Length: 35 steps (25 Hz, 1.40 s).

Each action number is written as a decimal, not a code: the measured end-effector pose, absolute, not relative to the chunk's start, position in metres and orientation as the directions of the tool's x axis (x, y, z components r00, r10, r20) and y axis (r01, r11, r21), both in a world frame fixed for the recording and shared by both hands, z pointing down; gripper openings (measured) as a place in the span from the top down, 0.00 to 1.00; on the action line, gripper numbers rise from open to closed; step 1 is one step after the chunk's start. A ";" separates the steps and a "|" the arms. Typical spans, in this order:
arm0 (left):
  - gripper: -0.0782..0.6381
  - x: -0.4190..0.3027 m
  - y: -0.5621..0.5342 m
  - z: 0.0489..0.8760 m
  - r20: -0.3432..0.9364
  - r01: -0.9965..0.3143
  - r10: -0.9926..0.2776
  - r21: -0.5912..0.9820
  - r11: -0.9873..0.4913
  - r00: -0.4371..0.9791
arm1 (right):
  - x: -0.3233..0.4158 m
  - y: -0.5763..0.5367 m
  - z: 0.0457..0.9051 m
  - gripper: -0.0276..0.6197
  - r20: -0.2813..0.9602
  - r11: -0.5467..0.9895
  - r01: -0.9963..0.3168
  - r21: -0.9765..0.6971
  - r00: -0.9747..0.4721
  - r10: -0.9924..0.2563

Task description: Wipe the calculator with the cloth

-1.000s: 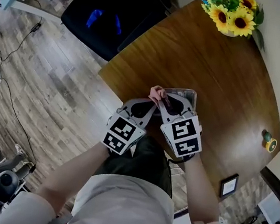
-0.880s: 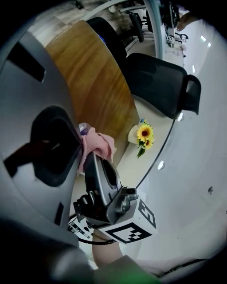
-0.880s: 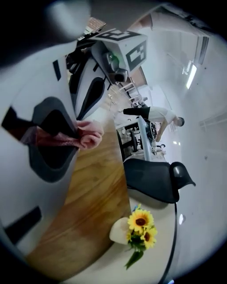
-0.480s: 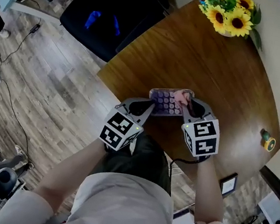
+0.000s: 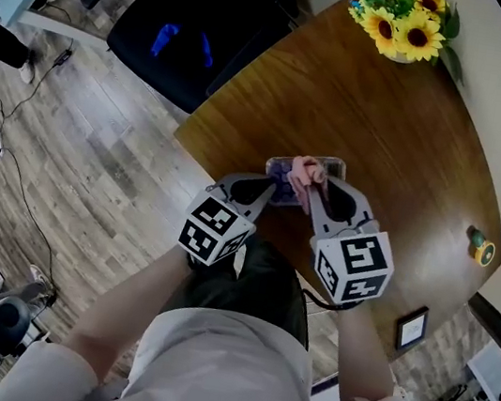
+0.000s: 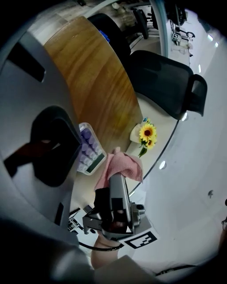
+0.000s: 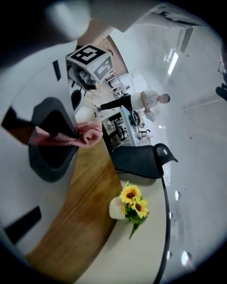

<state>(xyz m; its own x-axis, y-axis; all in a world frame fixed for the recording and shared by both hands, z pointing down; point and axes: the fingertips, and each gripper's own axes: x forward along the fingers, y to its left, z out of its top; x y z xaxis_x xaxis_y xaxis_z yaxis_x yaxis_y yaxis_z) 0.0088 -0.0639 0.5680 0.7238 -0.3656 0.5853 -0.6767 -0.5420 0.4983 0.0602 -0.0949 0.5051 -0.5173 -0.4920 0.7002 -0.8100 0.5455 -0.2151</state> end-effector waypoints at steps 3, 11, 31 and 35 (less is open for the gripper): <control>0.89 0.010 -0.064 0.568 0.582 -0.677 -0.371 0.496 -0.543 0.724 | 0.028 -0.079 0.521 0.90 0.698 0.571 -0.779 -0.260 -0.560 -0.446; 0.89 0.010 -0.063 0.567 0.574 -0.674 -0.385 0.463 -0.575 0.723 | 0.022 -0.079 0.561 0.90 0.773 0.583 -0.778 -0.235 -0.513 -0.373; 0.89 0.009 -0.064 0.568 0.575 -0.658 -0.353 0.498 -0.565 0.738 | 0.117 -0.084 0.563 0.90 0.875 0.643 -0.763 0.062 -0.269 -0.403; 0.89 0.009 -0.064 0.568 0.575 -0.654 -0.346 0.504 -0.564 0.742 | 0.123 -0.100 0.533 0.90 0.825 0.578 -0.814 0.059 -0.287 -0.488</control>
<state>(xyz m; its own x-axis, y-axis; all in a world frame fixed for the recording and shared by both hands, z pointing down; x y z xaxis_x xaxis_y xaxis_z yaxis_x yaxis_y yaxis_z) 0.0086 -0.0638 0.5679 0.7416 -0.3456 0.5750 -0.6538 -0.5640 0.5044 0.1235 -0.0998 0.5333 -0.2865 -0.4877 0.8247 -0.8137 0.5782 0.0592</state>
